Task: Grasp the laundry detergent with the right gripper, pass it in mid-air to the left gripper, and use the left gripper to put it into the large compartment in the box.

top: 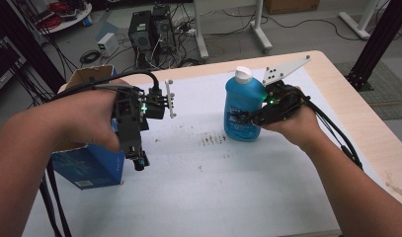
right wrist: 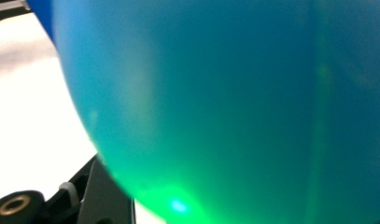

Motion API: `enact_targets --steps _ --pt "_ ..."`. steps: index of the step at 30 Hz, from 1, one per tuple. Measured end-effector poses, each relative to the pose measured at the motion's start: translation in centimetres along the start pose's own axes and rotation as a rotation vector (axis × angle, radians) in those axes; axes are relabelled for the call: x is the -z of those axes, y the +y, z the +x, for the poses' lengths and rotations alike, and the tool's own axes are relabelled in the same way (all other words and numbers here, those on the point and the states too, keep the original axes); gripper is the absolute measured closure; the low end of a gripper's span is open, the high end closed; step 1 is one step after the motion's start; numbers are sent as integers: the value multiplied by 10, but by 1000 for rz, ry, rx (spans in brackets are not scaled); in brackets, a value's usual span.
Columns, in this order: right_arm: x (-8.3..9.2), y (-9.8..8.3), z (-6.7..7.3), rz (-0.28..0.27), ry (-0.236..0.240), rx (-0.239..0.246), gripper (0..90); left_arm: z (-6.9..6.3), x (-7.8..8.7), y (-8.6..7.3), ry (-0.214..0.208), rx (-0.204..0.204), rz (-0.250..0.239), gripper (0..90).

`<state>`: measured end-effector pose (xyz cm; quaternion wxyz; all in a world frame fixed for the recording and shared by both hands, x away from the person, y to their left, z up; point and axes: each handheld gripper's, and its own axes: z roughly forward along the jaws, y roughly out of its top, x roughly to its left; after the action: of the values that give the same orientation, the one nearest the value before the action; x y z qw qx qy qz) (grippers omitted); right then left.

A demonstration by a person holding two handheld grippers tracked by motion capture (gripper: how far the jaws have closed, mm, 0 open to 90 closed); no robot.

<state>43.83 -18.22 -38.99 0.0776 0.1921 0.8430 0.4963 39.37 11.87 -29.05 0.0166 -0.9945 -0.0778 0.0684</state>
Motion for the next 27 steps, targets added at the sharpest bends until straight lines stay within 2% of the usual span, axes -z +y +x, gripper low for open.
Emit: enact_targets --steps 8,11,13,16,19,27 --pt "13 12 18 16 37 46 464 -8 12 6 17 -13 -20 17" --pt "19 16 26 16 59 63 464 -12 19 8 32 -12 -31 17" --pt "21 19 32 19 68 70 463 -14 24 8 25 -1 -40 17" --pt "25 26 43 17 88 92 463 -19 31 9 35 -1 -51 17" --pt "28 34 55 11 113 123 463 -25 38 10 47 -18 -62 17" --pt "17 50 88 39 192 193 462 -39 54 12 64 -36 -90 17"
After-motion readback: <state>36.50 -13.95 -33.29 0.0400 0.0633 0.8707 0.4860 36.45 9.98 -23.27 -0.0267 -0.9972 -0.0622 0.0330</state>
